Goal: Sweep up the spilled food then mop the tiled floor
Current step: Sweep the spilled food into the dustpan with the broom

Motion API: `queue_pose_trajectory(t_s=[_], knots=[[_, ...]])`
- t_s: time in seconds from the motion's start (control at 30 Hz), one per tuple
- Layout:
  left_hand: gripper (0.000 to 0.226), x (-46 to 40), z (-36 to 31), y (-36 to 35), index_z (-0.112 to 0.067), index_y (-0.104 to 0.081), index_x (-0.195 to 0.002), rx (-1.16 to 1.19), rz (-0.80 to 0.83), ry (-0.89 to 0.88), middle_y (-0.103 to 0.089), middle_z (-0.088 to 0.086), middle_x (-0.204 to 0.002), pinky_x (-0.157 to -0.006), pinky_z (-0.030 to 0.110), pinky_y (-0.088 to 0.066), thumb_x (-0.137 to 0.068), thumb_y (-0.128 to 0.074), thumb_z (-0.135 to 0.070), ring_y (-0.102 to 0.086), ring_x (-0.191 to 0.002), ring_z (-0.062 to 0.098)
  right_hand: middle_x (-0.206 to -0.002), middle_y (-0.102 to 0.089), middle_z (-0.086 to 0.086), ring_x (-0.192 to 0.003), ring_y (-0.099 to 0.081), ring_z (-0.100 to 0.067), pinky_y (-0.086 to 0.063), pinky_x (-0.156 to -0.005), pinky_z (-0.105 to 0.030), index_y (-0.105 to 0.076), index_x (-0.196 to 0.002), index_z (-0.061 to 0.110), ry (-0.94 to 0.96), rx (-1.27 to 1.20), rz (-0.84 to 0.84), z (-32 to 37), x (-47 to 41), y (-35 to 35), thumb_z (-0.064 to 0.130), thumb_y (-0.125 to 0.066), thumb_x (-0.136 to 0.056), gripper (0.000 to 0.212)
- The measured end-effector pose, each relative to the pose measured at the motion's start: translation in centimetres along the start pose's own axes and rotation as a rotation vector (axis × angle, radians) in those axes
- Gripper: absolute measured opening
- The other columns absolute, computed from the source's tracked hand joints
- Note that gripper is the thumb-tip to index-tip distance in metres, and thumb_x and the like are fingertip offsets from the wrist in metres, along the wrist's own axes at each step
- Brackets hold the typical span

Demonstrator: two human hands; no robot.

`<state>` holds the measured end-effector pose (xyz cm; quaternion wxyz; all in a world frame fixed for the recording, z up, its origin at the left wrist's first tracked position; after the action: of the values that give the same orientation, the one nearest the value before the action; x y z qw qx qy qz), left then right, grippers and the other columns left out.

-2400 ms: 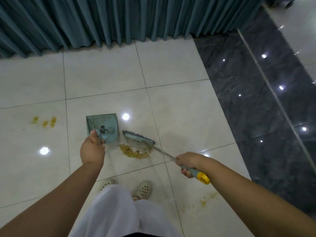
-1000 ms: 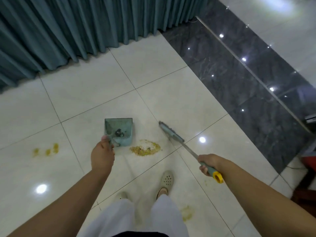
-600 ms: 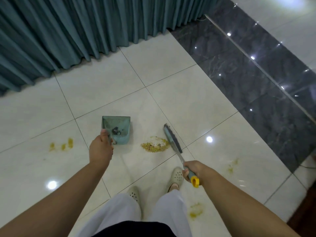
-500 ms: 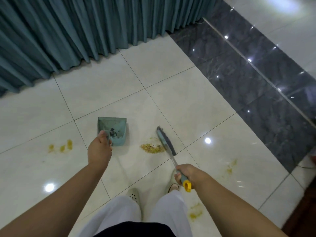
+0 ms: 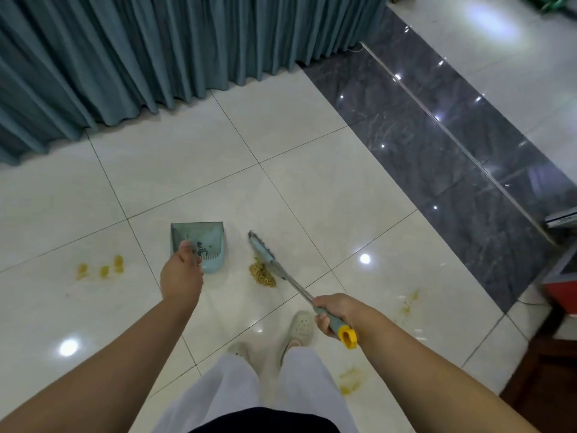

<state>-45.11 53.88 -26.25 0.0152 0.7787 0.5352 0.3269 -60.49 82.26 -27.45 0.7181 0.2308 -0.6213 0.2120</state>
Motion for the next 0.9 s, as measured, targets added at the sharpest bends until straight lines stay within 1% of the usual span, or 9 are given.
queue_pose_trajectory(t_s=[0.17, 0.27, 0.37, 0.43, 0.53, 0.67, 0.8, 0.9], knots=[[0.048, -0.1, 0.7, 0.5, -0.018, -0.048, -0.063, 0.052, -0.025, 0.053, -0.044, 0.004, -0.058, -0.05, 0.028, -0.031, -0.095, -0.028, -0.048, -0.037, -0.047, 0.021, -0.063, -0.043, -0.011, -0.022, -0.035, -0.011, -0.035, -0.028, -0.012, -0.046, -0.085, 0.001, 0.01, 0.1, -0.029, 2.3, -1.1, 0.1, 0.012, -0.045, -0.098, 0.016], [0.049, -0.2, 1.4, 0.8, -0.013, -0.051, -0.069, 0.081, -0.054, 0.109, -0.045, 0.004, -0.056, -0.046, 0.026, -0.031, -0.093, -0.032, -0.051, -0.037, -0.044, 0.022, -0.063, -0.042, -0.011, -0.023, -0.037, -0.011, -0.035, -0.028, -0.011, -0.046, -0.086, 0.002, -0.016, 0.108, -0.009, 3.5, -1.6, -0.2, 0.011, -0.046, -0.098, 0.015], [0.053, -0.4, 1.5, 0.9, -0.014, -0.05, -0.064, 0.101, -0.081, 0.134, -0.045, 0.004, -0.054, -0.046, 0.026, -0.031, -0.095, -0.031, -0.053, -0.037, -0.044, 0.021, -0.064, -0.042, -0.011, -0.023, -0.038, -0.012, -0.035, -0.028, -0.011, -0.047, -0.087, 0.002, -0.023, 0.131, -0.014, 5.4, -1.6, -0.3, 0.01, -0.048, -0.097, 0.013], [0.055, -0.6, 1.4, 1.0, -0.015, -0.052, -0.066, 0.112, -0.106, 0.137, -0.047, 0.004, -0.055, -0.047, 0.026, -0.033, -0.095, -0.03, -0.056, -0.039, -0.045, 0.021, -0.064, -0.043, -0.011, -0.022, -0.038, -0.012, -0.035, -0.028, -0.011, -0.047, -0.087, 0.002, -0.012, 0.157, -0.026, 7.1, -1.4, -0.4, 0.01, -0.048, -0.096, 0.013], [0.053, -0.7, 1.1, 0.9, -0.014, -0.054, -0.073, 0.136, -0.145, 0.155, -0.047, 0.004, -0.057, -0.046, 0.026, -0.033, -0.095, -0.029, -0.055, -0.039, -0.046, 0.019, -0.064, -0.043, -0.012, -0.021, -0.037, -0.011, -0.035, -0.028, -0.01, -0.045, -0.085, 0.001, 0.034, 0.235, -0.033, 10.5, -1.3, -0.7, 0.01, -0.047, -0.097, 0.015], [0.054, -0.3, 0.4, 1.1, -0.012, -0.055, -0.074, 0.181, -0.229, 0.152, -0.049, 0.006, -0.059, -0.046, 0.027, -0.035, -0.098, -0.027, -0.052, -0.041, -0.049, 0.02, -0.069, -0.043, -0.014, -0.02, -0.036, -0.01, -0.034, -0.029, -0.009, -0.045, -0.085, 0.003, 0.115, 0.334, -0.025, 16.4, -3.1, -2.2, 0.011, -0.045, -0.099, 0.016], [0.049, 0.1, 0.5, 1.4, -0.008, -0.054, -0.077, 0.214, -0.32, 0.187, -0.048, 0.006, -0.06, -0.046, 0.027, -0.036, -0.097, -0.037, -0.048, -0.04, -0.049, 0.018, -0.068, -0.043, -0.013, -0.019, -0.036, -0.009, -0.034, -0.029, -0.009, -0.043, -0.083, 0.003, 0.158, 0.448, 0.01, 22.2, -5.4, -4.9, 0.012, -0.045, -0.099, 0.019], [0.049, 0.3, 1.2, 2.0, -0.008, -0.055, -0.077, 0.244, -0.402, 0.223, -0.048, 0.006, -0.061, -0.045, 0.025, -0.036, -0.096, -0.038, -0.05, -0.041, -0.048, 0.017, -0.071, -0.045, -0.014, -0.019, -0.038, -0.009, -0.035, -0.029, -0.009, -0.042, -0.081, 0.002, 0.204, 0.552, 0.037, 25.0, -6.3, -7.7, 0.013, -0.046, -0.1, 0.022]])
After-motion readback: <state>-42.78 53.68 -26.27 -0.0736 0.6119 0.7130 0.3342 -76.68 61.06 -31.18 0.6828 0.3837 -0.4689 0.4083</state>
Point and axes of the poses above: each hand's wrist, its own x-axis away from the middle knuckle, its own y-axis out of the back of the hand, z = x × y, the point moved 6 cm from there along -x, towards the middle knuckle
